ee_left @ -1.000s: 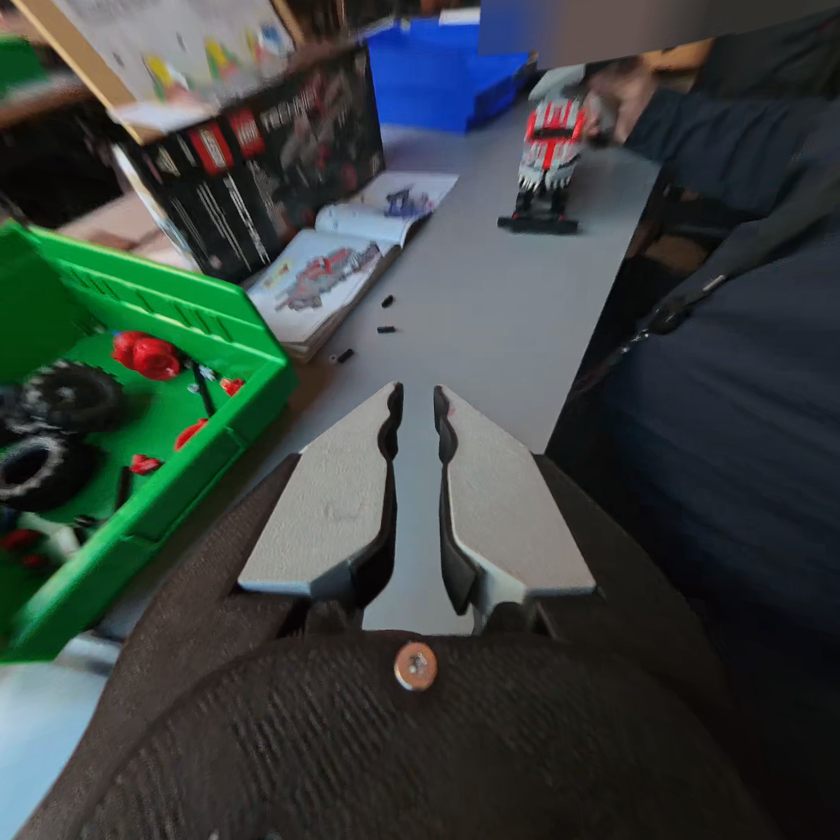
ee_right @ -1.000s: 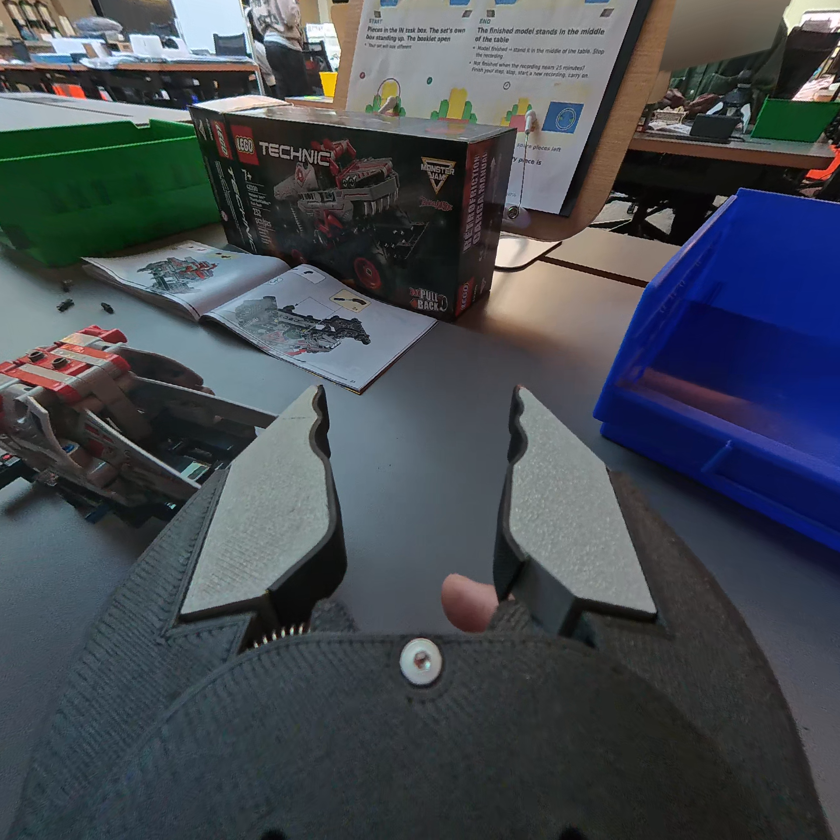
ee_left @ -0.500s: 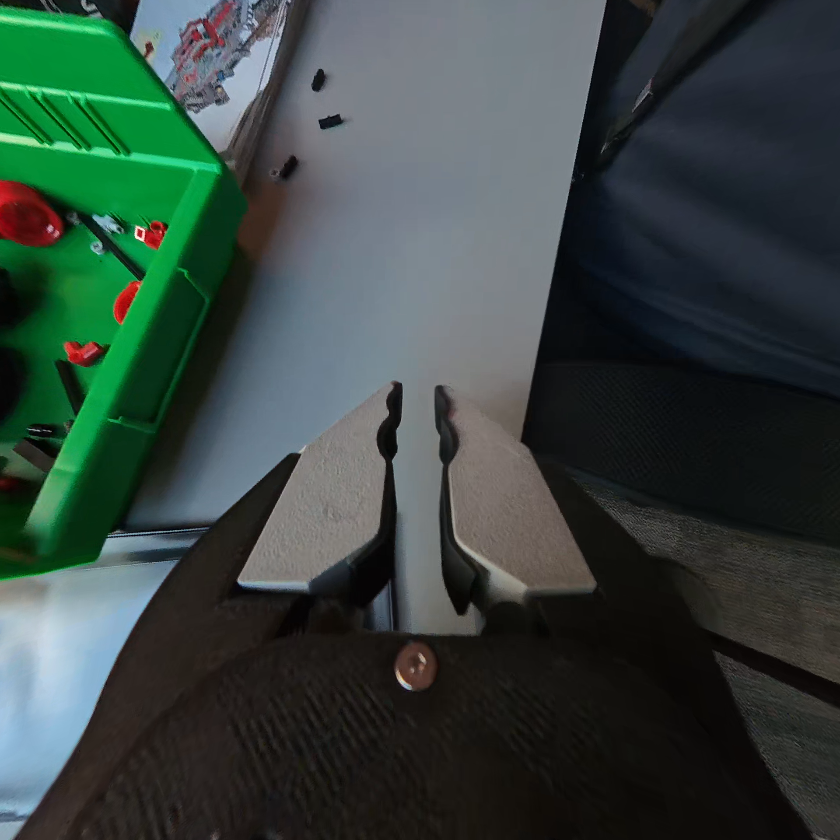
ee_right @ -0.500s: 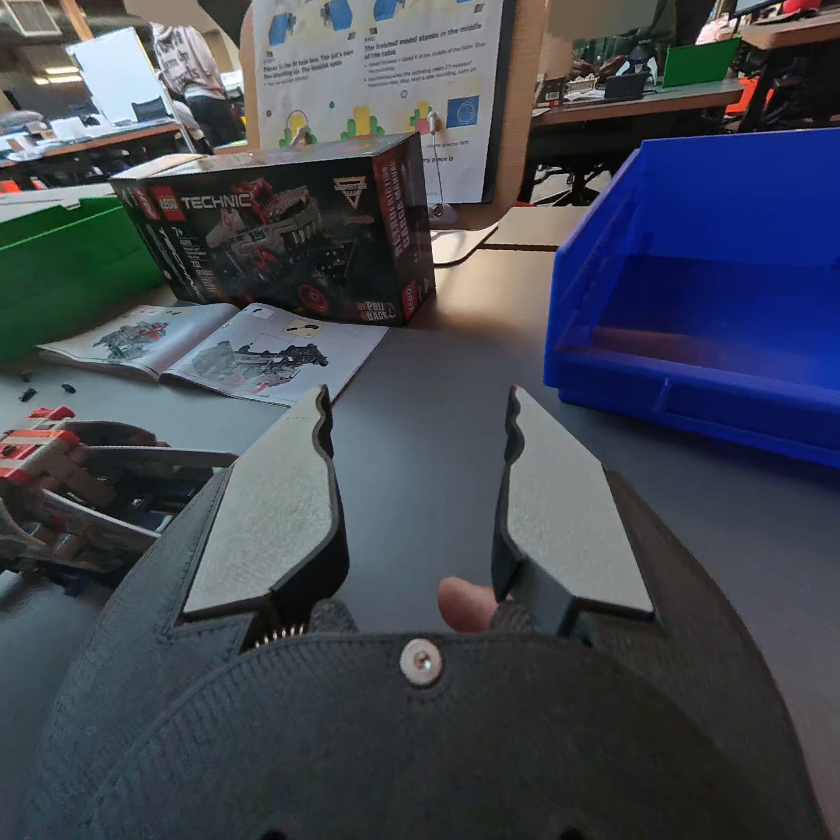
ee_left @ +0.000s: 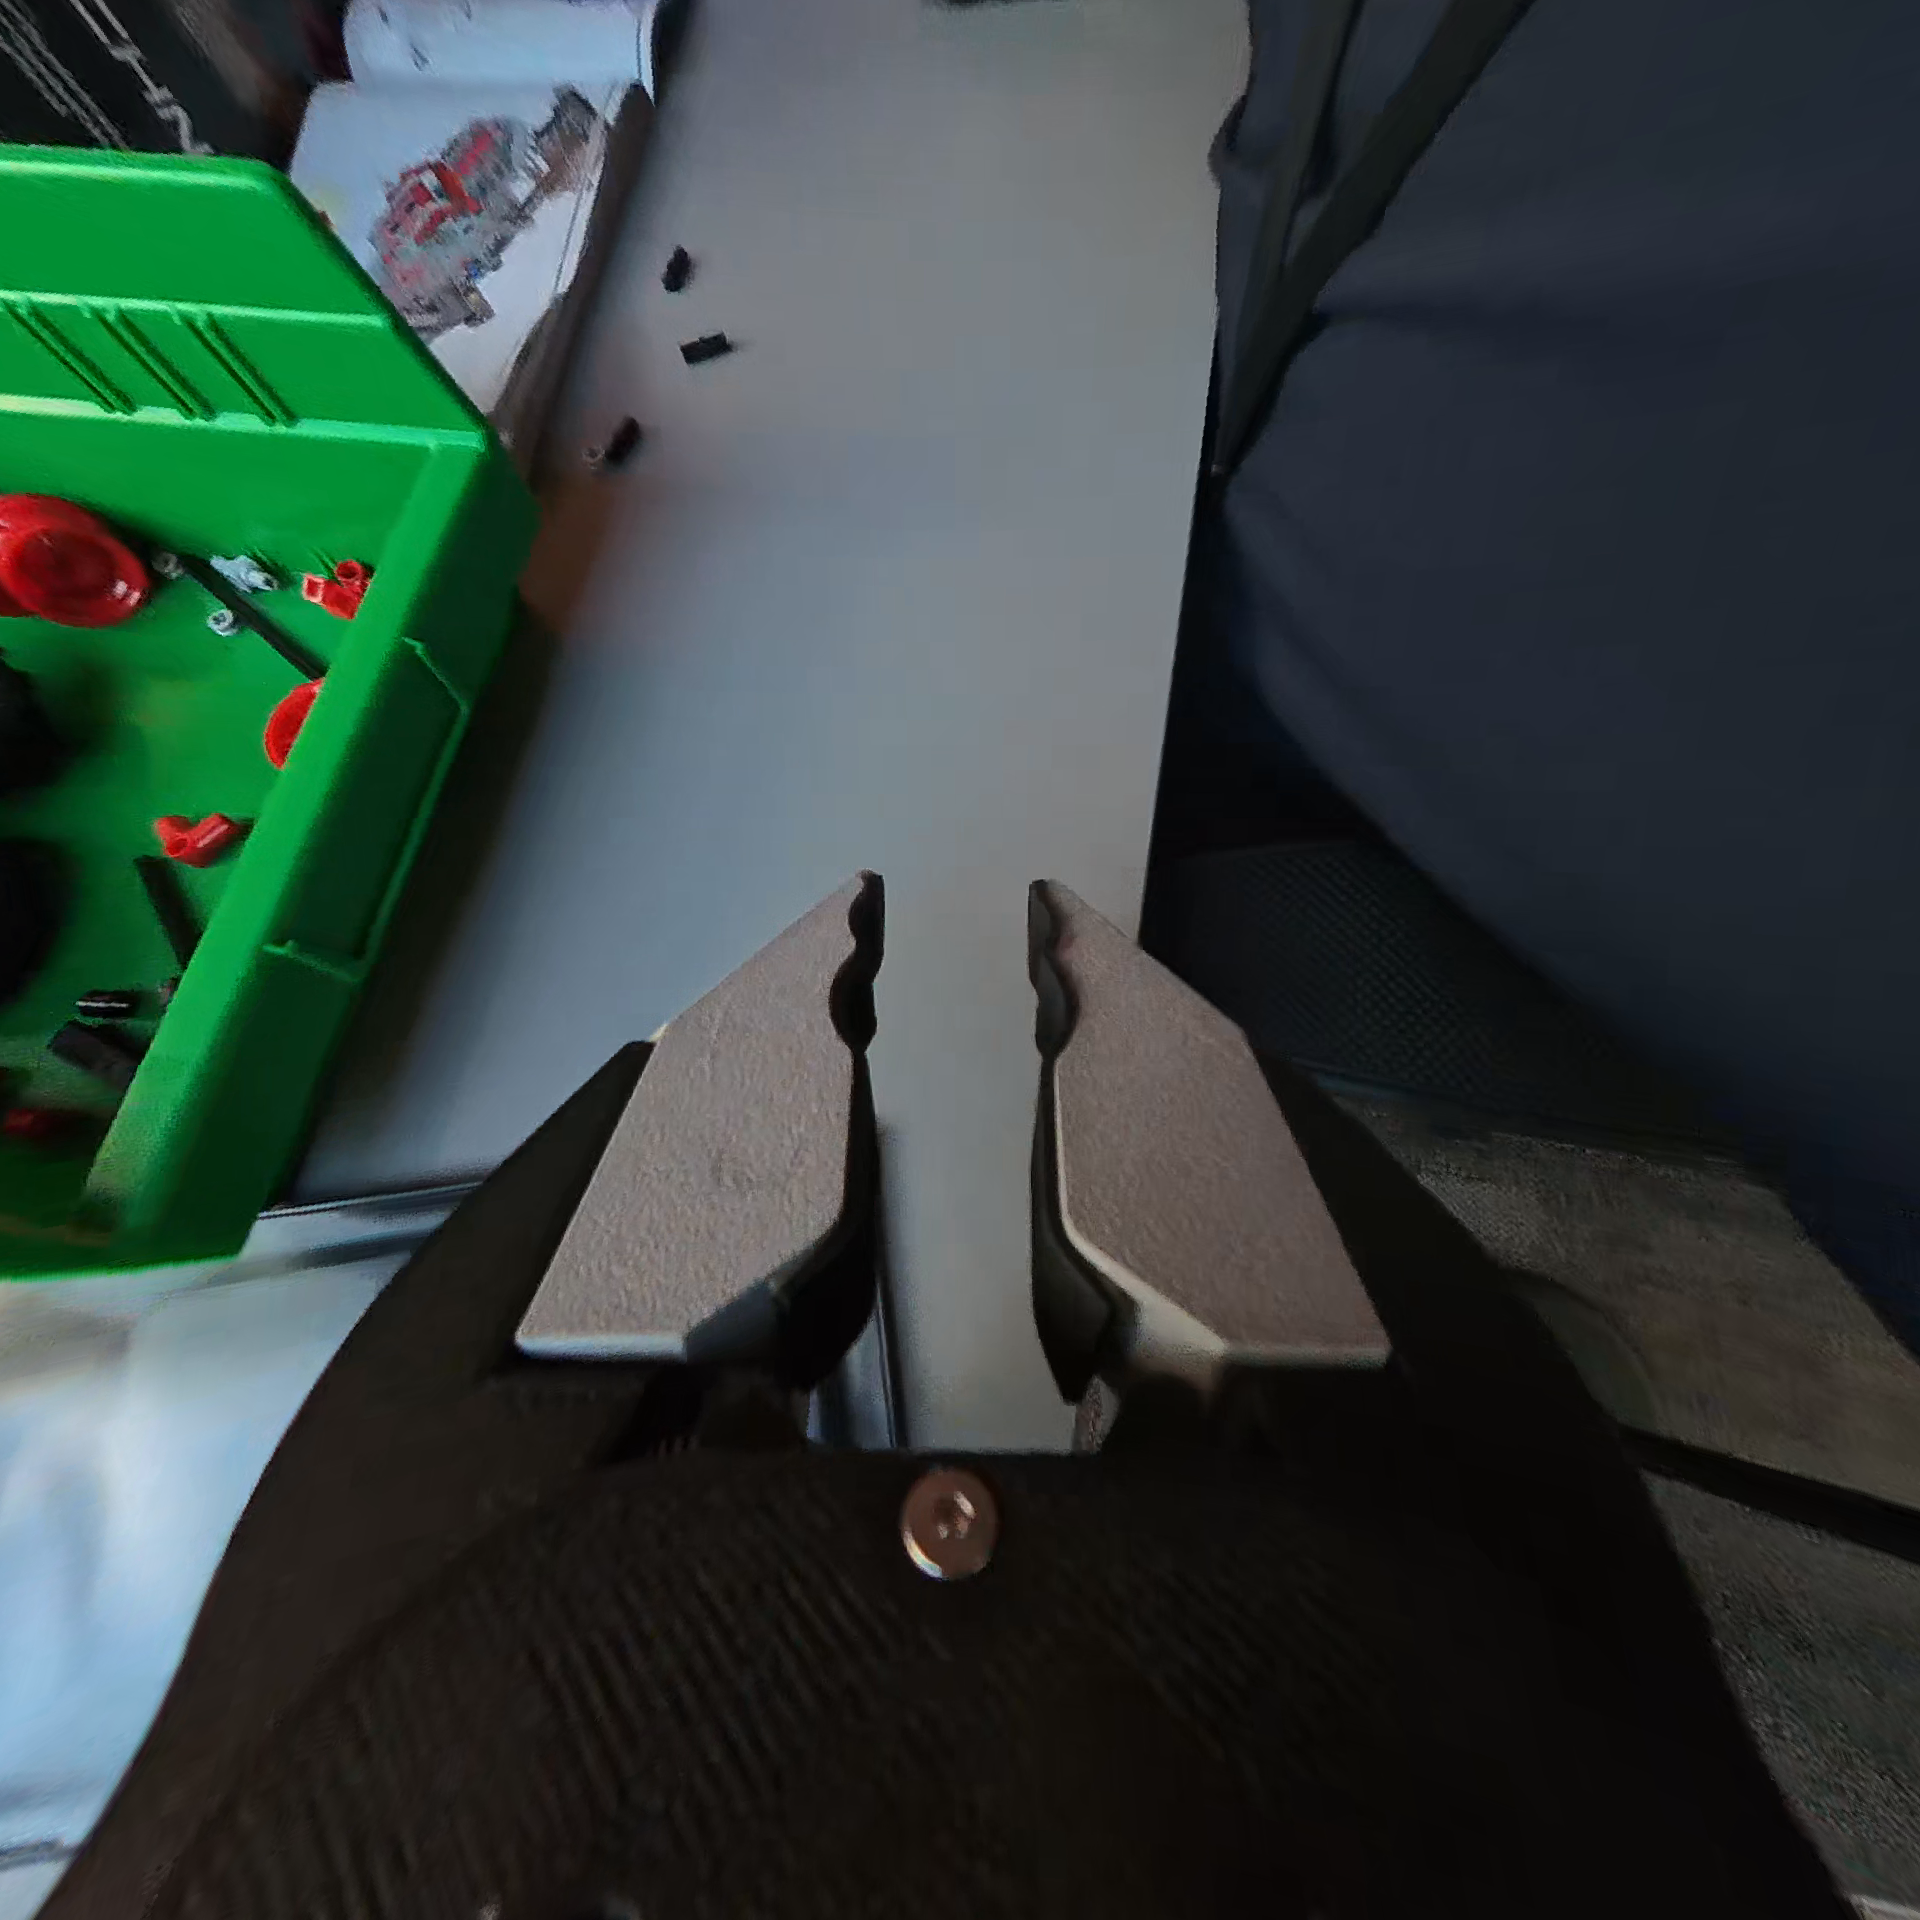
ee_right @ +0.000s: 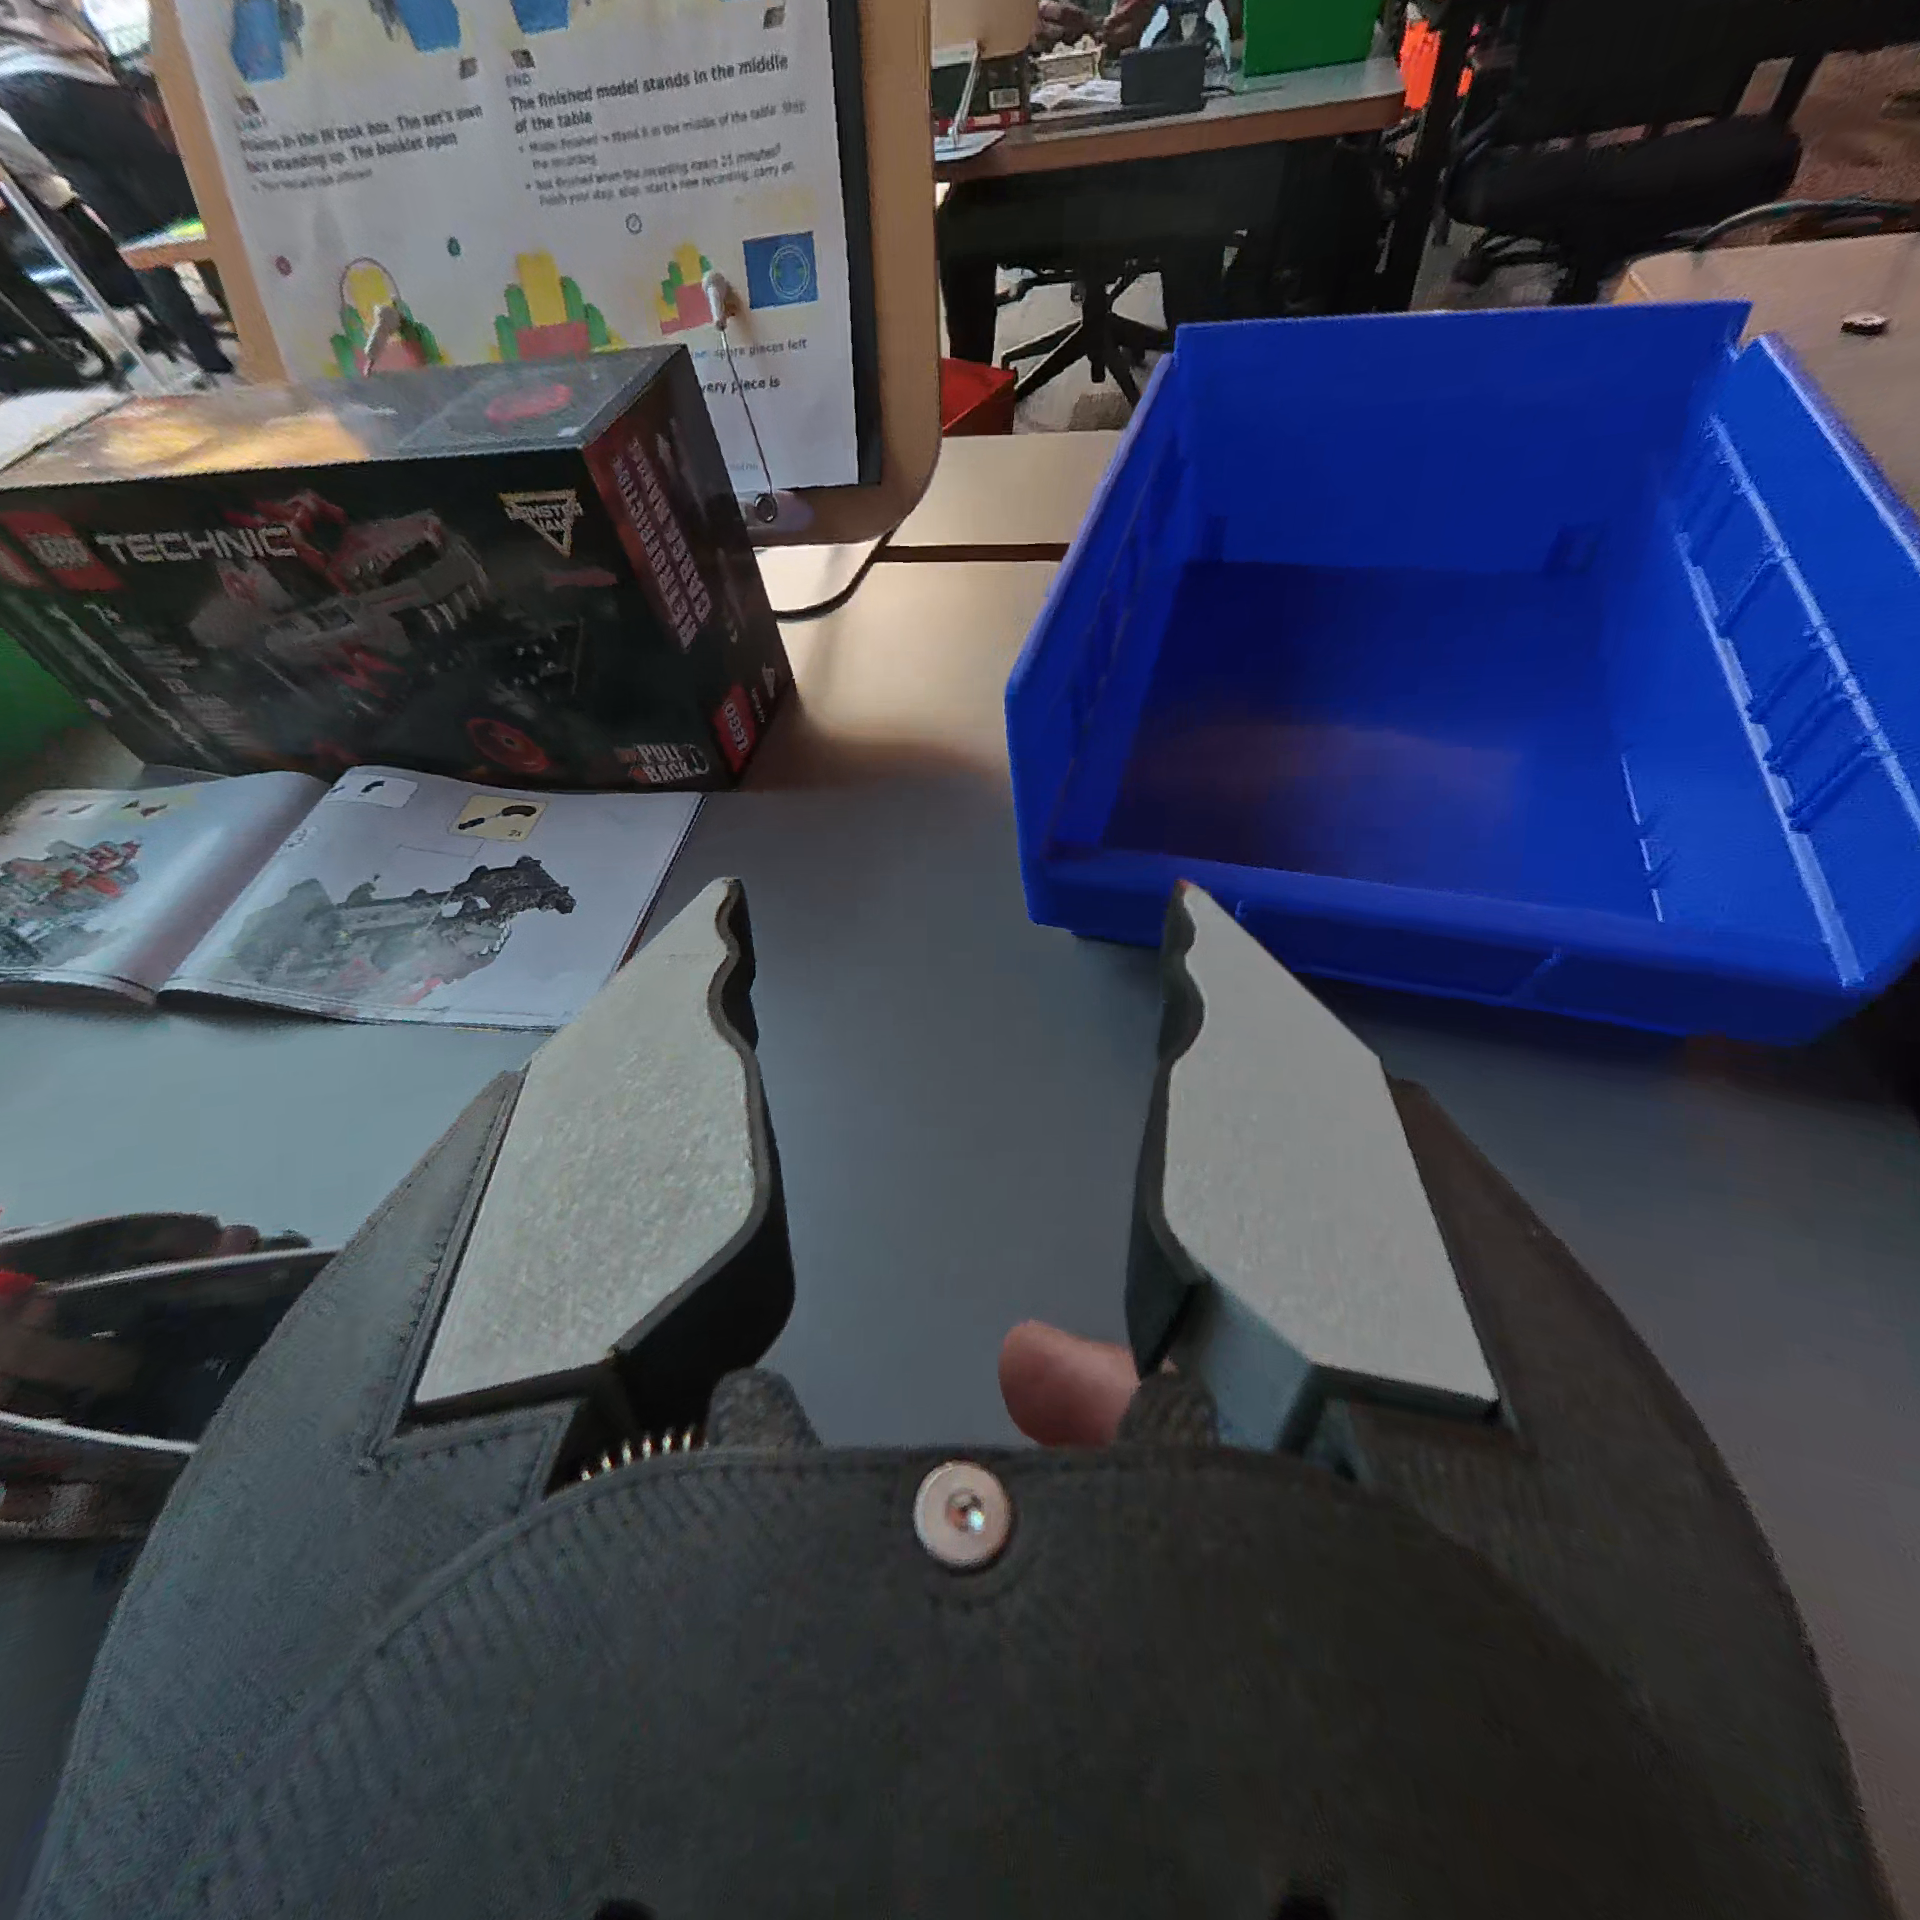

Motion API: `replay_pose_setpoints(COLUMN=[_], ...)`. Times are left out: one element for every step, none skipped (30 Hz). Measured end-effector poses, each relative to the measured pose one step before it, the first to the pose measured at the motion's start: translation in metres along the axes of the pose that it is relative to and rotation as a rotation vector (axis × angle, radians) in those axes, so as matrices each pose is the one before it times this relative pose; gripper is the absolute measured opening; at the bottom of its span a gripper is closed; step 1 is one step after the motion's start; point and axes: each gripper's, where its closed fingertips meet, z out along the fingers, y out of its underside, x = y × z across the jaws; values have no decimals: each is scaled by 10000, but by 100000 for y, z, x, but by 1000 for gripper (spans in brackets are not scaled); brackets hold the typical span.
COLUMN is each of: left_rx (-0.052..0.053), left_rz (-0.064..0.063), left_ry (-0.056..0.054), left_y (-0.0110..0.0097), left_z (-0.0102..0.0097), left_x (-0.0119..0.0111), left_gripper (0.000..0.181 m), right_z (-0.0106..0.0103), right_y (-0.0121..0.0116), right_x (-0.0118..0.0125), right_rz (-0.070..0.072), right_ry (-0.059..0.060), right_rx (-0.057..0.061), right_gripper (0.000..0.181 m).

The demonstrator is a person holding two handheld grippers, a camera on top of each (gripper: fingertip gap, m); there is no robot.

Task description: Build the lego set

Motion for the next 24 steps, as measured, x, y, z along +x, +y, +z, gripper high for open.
replay_pose_setpoints(left_rx=[199,152,138,89,90,129,143,29,-86,-82,-4,70,4,-157,-246,-294,-206,-154,-526,-851,-313,98,309,319], left_rz=[9,35,41,70,124,190,190,139,124,139,149,157,147,122,80,10,-171,-450,-493,-330,98,427,408,255], left_ry=[-101,-246,-94,15,-65,4,106,95,66,43,84,164,102,163,251,252,491,718,703,248,-152,-188,-195,-160], left_y=[230,276,241,227,109,-65,-185,-85,33,19,-68,-79,69,275,329,392,390,484,909,780,-152,-599,-799,-742], left_z=[-335,-192,-102,-69,-86,-90,-64,-38,-22,-11,14,30,19,34,54,57,122,315,464,233,-9,-188,-330,-336], left_x=[153,-70,164,292,124,160,186,31,-79,-107,11,91,-151,-221,-242,-335,-45,210,190,-49,-162,39,78,110], left_gripper=[25,25,24,24,24,23,22,22,22,23,22,22,22,22,22,22,22,21,22,22,22,23,23,19], right_z=[39,83,136,173,194,207,173,161,155,165,149,124,79,30,-14,-26,-30,-46,-49,-71,-68,-43,-13,1], right_y=[-256,-234,-207,-136,-119,-166,-196,-252,-255,-191,-136,-122,-147,-200,-234,-258,-216,-141,-72,11,60,104,108,120], right_x=[-67,-78,-91,-63,-61,-115,-154,-146,-168,-190,-204,-238,-237,-217,-206,-212,-216,-191,-134,-62,55,149,222,293], right_rz=[24,54,45,8,-26,-25,-12,-10,-2,0,-21,-39,-47,-37,-11,11,21,10,-19,-44,-52,-44,-16,27], right_ry=[68,28,5,7,17,-15,-45,-33,-39,-49,-46,-46,-40,-29,-33,-47,-67,-72,-40,-13,24,41,24,16], right_rx=[6,21,8,-46,-64,-45,-31,13,38,-1,-30,-38,-19,21,70,91,79,53,14,-26,-58,-67,-64,-54], right_gripper=[77,77,77,77,77,77,77,77,77,77,77,77,77,77,78,78,78,78,78,77,78,78,77,78])
